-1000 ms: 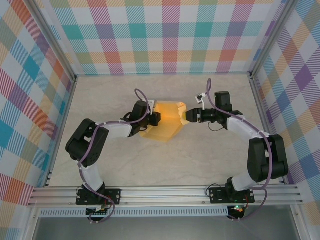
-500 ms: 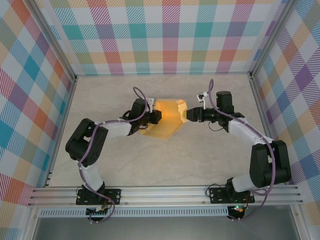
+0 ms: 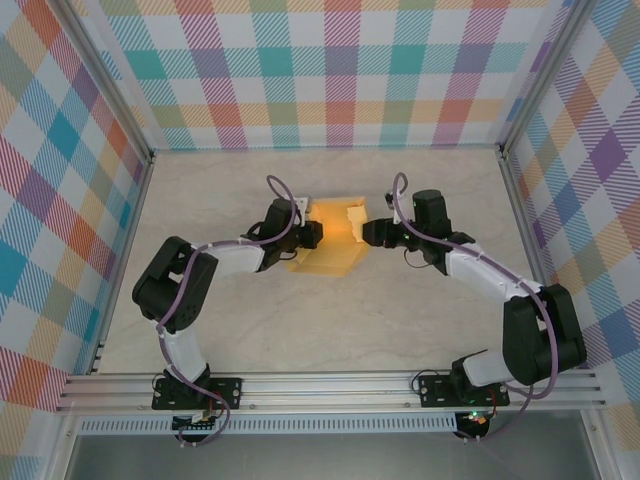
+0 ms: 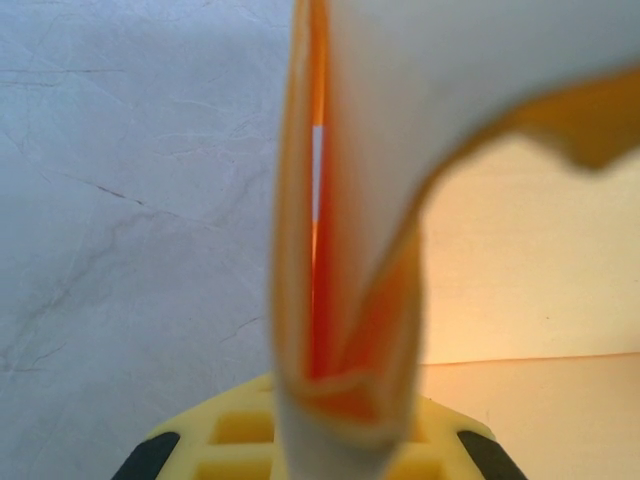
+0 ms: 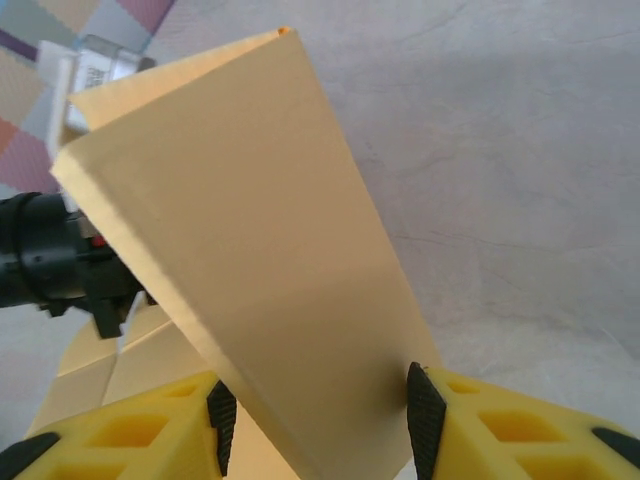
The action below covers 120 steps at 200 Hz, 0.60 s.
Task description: Fold the paper box
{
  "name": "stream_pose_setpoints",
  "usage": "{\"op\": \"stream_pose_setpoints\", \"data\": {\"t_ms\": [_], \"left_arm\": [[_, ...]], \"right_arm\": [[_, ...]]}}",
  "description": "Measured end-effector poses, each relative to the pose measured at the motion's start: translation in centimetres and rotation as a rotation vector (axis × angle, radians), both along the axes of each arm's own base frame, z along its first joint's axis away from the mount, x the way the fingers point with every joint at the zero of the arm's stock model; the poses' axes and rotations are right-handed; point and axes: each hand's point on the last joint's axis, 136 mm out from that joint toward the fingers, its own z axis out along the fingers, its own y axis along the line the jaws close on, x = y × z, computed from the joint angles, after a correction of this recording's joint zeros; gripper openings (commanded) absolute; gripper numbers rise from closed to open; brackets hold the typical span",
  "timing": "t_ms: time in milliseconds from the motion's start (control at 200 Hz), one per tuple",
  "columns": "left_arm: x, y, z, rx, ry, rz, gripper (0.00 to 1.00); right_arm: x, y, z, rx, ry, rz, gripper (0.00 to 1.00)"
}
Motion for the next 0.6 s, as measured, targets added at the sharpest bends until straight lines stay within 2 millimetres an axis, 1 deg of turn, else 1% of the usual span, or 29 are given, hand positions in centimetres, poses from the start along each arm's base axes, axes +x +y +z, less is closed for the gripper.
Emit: {"op": "stream_pose_setpoints", "data": {"t_ms": [145,310,410,490,600], "left_arm": [[-0.4,-0.3,-0.5,0.035,0.004,0.031,0.02],[-0.7,-0.2,-1.0,0.09,-0.01,0.086,0.03],[-0.8,-0.1,-1.1,0.114,-0.021,0.12,0.03],[-0.9,0.0,-1.2,0.124,-0.023,0.145,0.06],[-1.1,0.2,-1.5,0.133,-0.011,0.179,0.07]], "right_arm": [[0.3,-0.2,-1.0,-0.049,-0.002,-0.039,0.5],[0.9,-0.4,-2.6,-0.093,0.024,-0.069,0.49],[1.4,-0.5,-3.2,-0.115,0.032,-0.086,0.47],[1.9,-0.6,-3.6,-0.137,0.031,-0.104,0.44],[2.3,-0.6,-4.0,-0.163,0.029,-0.123,0.4]]}}
